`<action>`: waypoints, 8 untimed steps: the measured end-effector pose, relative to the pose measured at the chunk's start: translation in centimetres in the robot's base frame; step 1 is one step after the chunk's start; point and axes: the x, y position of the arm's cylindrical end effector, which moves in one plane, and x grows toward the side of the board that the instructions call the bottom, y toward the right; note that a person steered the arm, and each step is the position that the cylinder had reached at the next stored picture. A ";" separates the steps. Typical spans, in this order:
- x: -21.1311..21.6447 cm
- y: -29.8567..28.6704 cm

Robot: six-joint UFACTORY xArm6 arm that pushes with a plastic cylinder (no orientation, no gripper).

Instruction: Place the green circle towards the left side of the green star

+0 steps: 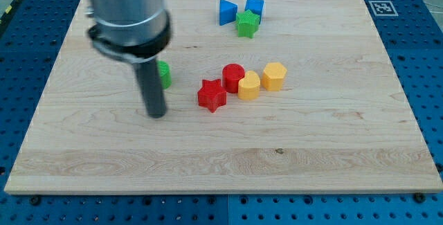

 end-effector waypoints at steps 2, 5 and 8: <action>-4.4 -2.4; -4.2 0.0; -6.5 1.0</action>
